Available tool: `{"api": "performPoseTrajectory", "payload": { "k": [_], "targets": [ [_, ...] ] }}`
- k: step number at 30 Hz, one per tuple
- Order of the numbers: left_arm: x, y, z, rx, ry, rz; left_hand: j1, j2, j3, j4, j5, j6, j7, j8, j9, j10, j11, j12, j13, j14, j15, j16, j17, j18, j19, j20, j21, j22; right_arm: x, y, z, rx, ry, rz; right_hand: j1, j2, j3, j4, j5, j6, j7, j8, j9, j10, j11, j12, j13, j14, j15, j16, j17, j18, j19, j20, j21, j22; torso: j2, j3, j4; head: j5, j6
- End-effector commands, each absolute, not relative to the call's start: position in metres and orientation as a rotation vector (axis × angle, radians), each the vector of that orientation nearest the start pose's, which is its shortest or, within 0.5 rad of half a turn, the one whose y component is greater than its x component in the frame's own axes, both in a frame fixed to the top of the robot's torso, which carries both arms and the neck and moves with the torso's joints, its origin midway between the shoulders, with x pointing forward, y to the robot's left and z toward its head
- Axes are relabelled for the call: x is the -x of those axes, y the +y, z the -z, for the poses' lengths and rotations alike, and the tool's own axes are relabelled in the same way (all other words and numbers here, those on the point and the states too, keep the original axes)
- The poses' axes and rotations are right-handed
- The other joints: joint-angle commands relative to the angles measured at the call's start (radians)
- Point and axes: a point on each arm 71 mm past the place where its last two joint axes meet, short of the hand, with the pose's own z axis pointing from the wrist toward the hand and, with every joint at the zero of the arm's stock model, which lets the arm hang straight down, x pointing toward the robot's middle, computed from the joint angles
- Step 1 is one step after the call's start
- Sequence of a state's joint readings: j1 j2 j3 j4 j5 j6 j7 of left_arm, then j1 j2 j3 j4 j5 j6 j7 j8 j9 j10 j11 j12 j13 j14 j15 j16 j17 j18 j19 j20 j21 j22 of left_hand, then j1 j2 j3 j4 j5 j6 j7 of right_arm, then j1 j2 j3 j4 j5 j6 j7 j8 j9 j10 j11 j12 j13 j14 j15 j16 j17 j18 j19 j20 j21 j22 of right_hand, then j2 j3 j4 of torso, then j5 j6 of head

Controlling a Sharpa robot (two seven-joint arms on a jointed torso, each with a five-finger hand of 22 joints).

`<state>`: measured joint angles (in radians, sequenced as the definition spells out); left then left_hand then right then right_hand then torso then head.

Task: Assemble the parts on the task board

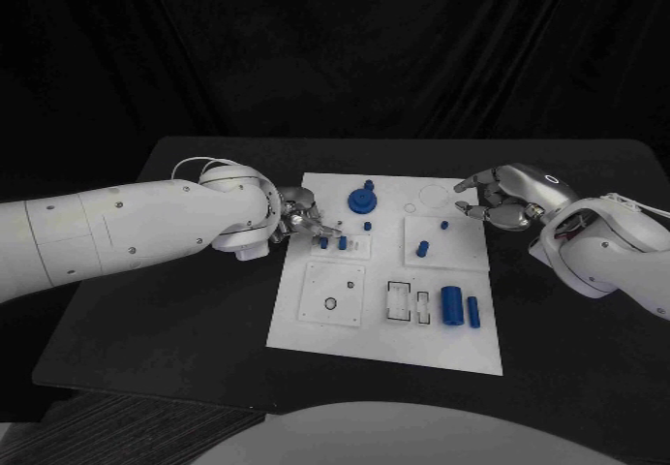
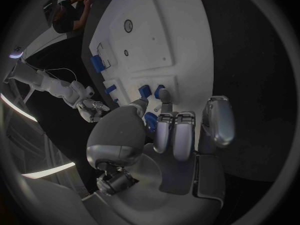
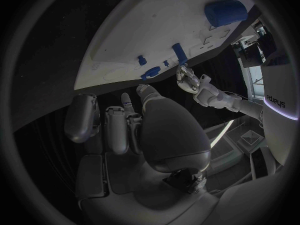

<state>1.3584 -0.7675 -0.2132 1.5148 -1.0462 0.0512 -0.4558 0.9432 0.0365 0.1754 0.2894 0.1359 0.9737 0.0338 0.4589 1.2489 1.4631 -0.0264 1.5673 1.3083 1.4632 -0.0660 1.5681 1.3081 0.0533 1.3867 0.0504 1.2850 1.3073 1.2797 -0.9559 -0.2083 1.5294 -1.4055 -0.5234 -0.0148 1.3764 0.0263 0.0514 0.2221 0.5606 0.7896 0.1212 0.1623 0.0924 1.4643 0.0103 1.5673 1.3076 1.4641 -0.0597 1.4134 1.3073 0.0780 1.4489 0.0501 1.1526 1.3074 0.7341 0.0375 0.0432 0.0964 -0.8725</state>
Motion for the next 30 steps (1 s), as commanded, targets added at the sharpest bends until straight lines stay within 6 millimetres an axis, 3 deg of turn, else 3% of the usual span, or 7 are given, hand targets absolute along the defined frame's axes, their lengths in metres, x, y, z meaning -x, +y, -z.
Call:
{"api": "performPoseTrajectory", "payload": {
  "k": [1,20,21,25,26,27,30],
  "targets": [
    [-0.484,0.187,0.206,0.097,2.225,0.483,0.002,0.010,-0.006,-0.001,0.008,-0.006,-0.005,0.008,0.003,0.108,-0.005,0.003,0.262,0.108,-0.003,0.003,0.263,0.017,0.002,-0.005,0.000,0.171,-0.473,-0.258,0.191,0.107,1.545,-0.584,0.007,-0.005,0.004,0.000,0.006,0.006,0.001,-0.005,-0.001,0.106,0.007,0.004,0.263,0.071,0.007,-0.003,0.108,0.006,-0.004,0.004,-0.006,0.151,0.000,-0.0003,0.0012,-0.003,0.000],
    [-0.497,0.185,0.139,-0.198,1.573,0.698,0.076,0.005,-0.211,-0.002,0.004,-0.361,0.066,0.089,0.062,0.102,0.053,-0.002,0.256,0.108,0.044,0.003,0.263,0.021,-0.025,0.032,-0.025,0.162,-0.471,-0.264,0.190,0.095,1.541,-0.574,0.007,-0.006,0.005,0.000,0.011,0.007,0.001,-0.005,-0.001,0.106,0.007,0.004,0.263,0.071,0.007,-0.004,0.107,0.006,-0.004,0.004,-0.007,0.151,0.001,-0.0008,0.0016,-0.011,0.000],
    [-0.498,0.183,0.139,-0.228,1.565,0.712,0.201,0.029,-0.167,-0.035,0.070,-0.460,0.097,0.034,0.016,-0.049,0.081,-0.115,0.136,0.019,0.069,-0.033,0.186,0.043,-0.145,0.047,-0.153,0.125,-0.471,-0.264,0.190,0.096,1.541,-0.574,0.007,-0.006,0.005,0.000,0.011,0.007,0.001,-0.005,-0.001,0.106,0.007,0.004,0.263,0.071,0.007,-0.004,0.107,0.006,-0.004,0.004,-0.007,0.151,0.002,-0.0009,0.0016,-0.012,0.000],
    [-0.503,0.172,0.141,-0.413,1.537,0.803,0.404,0.014,-0.065,-0.075,0.072,-0.572,0.103,-0.051,-0.118,-0.780,0.119,-0.572,-0.218,-0.213,0.114,-0.097,0.059,0.046,-0.275,0.070,-0.216,0.103,-0.470,-0.264,0.190,0.098,1.539,-0.578,0.007,-0.006,0.006,0.000,0.013,0.008,0.001,-0.005,-0.001,0.106,0.007,0.004,0.263,0.071,0.007,-0.002,0.110,0.005,-0.003,0.004,-0.005,0.152,0.007,0.0003,0.0001,-0.013,0.000],
    [-0.504,0.168,0.143,-0.474,1.522,0.814,0.471,-0.011,-0.015,-0.079,0.066,-0.579,0.095,-0.107,-0.253,-0.970,0.189,-0.700,-0.287,-0.280,0.186,-0.117,0.031,0.027,-0.258,0.106,-0.157,0.113,-0.470,-0.263,0.190,0.098,1.539,-0.579,0.007,-0.006,0.006,0.000,0.013,0.008,0.001,-0.005,-0.001,0.106,0.007,0.004,0.263,0.072,0.007,0.001,0.113,0.005,-0.003,0.004,-0.003,0.152,0.008,0.0005,0.0002,-0.014,0.000],
    [-0.505,0.167,0.144,-0.517,1.508,0.815,0.488,-0.025,0.011,-0.071,0.053,-0.569,0.082,-0.147,-0.356,-1.001,0.180,-0.791,-0.372,-0.565,0.166,-0.247,-0.210,0.028,-0.220,0.114,-0.104,0.124,-0.470,-0.263,0.190,0.099,1.539,-0.579,0.007,-0.006,0.006,0.000,0.013,0.008,0.001,-0.005,-0.001,0.106,0.007,0.004,0.263,0.072,0.007,0.001,0.113,0.005,-0.003,0.004,-0.003,0.152,0.008,0.0004,0.0006,-0.015,0.000],
    [-0.506,0.162,0.152,-0.658,1.473,0.797,0.525,-0.056,0.041,-0.097,0.007,-0.464,0.029,-0.260,-0.599,-0.956,0.129,-1.036,-0.654,-0.258,0.106,-0.220,-0.236,0.013,-0.003,0.081,0.076,0.175,-0.470,-0.263,0.190,0.102,1.538,-0.583,0.007,-0.006,0.006,0.000,0.013,0.009,0.001,-0.004,-0.001,0.106,0.007,0.004,0.263,0.072,0.007,0.001,0.113,0.005,-0.002,0.004,-0.001,0.153,0.010,0.0015,0.0009,-0.020,0.000]
  ]
}}
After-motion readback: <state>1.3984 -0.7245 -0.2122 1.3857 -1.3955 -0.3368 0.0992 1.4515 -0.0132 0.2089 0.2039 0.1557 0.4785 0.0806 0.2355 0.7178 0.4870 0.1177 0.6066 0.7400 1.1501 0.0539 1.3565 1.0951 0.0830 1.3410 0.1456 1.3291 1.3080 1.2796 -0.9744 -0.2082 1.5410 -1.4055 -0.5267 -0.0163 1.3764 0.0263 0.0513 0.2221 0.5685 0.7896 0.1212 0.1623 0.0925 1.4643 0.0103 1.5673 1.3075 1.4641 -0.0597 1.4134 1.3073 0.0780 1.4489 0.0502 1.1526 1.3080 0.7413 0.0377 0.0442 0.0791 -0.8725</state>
